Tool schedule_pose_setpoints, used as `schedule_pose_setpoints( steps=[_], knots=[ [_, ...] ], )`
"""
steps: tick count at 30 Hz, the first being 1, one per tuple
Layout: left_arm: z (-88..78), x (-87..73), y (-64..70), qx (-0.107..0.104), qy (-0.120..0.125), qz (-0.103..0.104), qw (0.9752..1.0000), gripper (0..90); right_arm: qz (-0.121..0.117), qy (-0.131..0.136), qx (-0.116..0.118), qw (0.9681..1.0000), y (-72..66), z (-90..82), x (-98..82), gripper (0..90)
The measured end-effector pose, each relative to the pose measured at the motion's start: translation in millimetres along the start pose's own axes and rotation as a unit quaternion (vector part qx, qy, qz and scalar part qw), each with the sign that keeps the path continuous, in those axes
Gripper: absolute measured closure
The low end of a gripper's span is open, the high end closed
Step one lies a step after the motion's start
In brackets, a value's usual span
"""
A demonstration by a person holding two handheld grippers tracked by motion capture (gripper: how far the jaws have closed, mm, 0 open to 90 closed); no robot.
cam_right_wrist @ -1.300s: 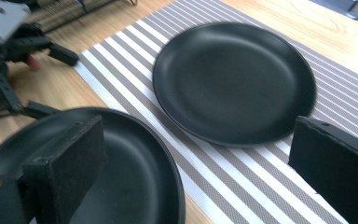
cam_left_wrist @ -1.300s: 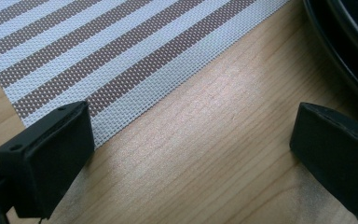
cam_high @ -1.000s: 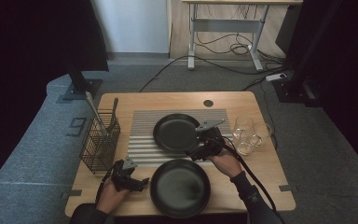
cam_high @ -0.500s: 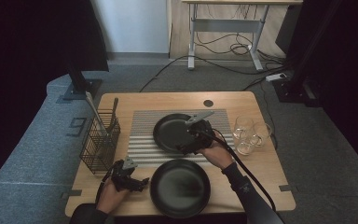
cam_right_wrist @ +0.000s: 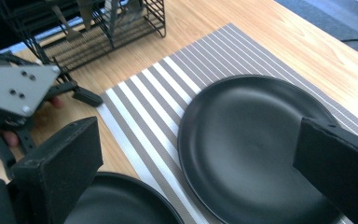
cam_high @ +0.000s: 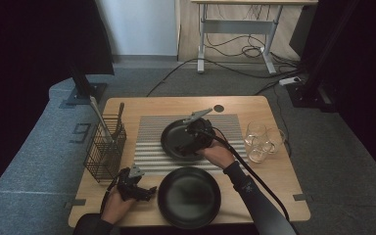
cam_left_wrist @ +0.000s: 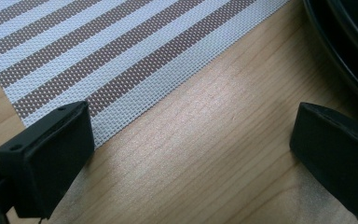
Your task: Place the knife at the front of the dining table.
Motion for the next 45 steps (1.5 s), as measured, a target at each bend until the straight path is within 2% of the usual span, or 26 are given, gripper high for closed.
schedule_pose_setpoints(
  steps=[8, 10, 13, 15, 18, 23, 29, 36, 38, 40, 45],
  knots=[
    [0.1, 0.1, 0.1, 0.000, 0.001, -0.001, 1.0000, 0.0, -0.010, -0.004, 0.004, 0.9999, -2.7, 7.6, 16.7, 0.5],
    [0.1, 0.0, 0.2, 0.000, 0.001, -0.002, 1.0000, 0.0, -0.009, 0.000, 0.011, 0.9999, -3.9, 8.9, 21.3, 0.3],
    [0.0, 0.0, -0.1, 0.000, 0.000, 0.000, 1.0000, 0.0, -0.019, -0.006, 0.005, 0.9998, -4.8, 10.7, 27.4, 0.0],
    [0.0, 0.0, -0.1, 0.001, 0.000, 0.000, 1.0000, 0.0, -0.020, 0.002, 0.014, 0.9997, -6.9, 11.7, 33.7, 0.0],
    [0.0, 0.0, 0.0, 0.000, 0.000, 0.000, 1.0000, 0.0, -0.031, -0.001, 0.010, 0.9995, -7.9, 14.8, 41.2, 0.0],
    [0.0, 0.0, 0.0, 0.000, 0.000, 0.000, 1.0000, 0.0, -0.046, 0.001, 0.023, 0.9987, -13.8, 21.2, 55.3, 0.0],
    [0.0, 0.0, -0.1, 0.000, 0.000, 0.000, 1.0000, 0.0, -0.047, 0.002, 0.032, 0.9984, -18.7, 29.9, 70.3, 0.0],
    [0.1, 0.1, 0.0, 0.000, 0.001, 0.000, 1.0000, 0.0, -0.059, 0.003, 0.032, 0.9977, -23.9, 37.7, 88.1, 0.6],
    [0.1, 0.1, 0.0, 0.000, 0.001, 0.000, 1.0000, 0.0, -0.055, 0.004, 0.038, 0.9978, -26.7, 39.6, 93.4, 0.8],
    [0.1, 0.1, -0.1, 0.000, 0.001, 0.000, 1.0000, 0.0, -0.063, 0.000, 0.034, 0.9974, -28.8, 42.4, 98.2, 0.8],
    [0.1, 0.0, 0.0, 0.000, 0.001, 0.000, 1.0000, 0.0, -0.073, 0.000, 0.042, 0.9964, -36.7, 51.0, 110.8, 0.8]
  ],
)
Point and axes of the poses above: each handheld gripper's, and its own axes: z roughly forward along the jaws, x roughly out of its top, y roughly to its right, the point moved 8 cm from there along z, roughly forward along the jaws, and after that the axes turned 4 degrees about -z, right-handed, at the moved point
